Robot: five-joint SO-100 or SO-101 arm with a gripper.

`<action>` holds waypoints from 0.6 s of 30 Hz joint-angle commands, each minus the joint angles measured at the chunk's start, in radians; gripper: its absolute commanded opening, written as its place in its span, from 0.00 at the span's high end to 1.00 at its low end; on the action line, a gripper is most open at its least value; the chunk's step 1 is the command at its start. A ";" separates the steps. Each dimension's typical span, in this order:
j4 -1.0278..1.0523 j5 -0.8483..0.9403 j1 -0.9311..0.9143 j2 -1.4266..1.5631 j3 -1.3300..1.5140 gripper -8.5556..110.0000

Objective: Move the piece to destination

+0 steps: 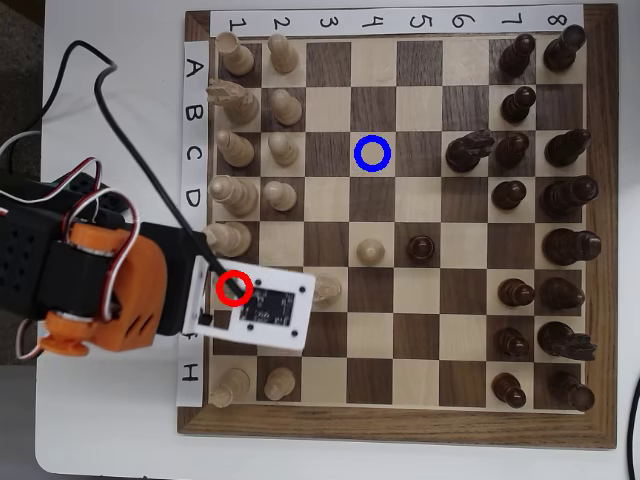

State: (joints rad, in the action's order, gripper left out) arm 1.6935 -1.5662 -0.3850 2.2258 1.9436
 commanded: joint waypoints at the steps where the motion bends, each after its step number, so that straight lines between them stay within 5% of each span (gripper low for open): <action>1: 0.002 -0.011 0.002 -0.002 0.011 0.78; 18: -0.032 -0.017 -0.014 -0.048 0.058 0.80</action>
State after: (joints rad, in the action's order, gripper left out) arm 1.6720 -1.5846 -0.3973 2.1767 2.0049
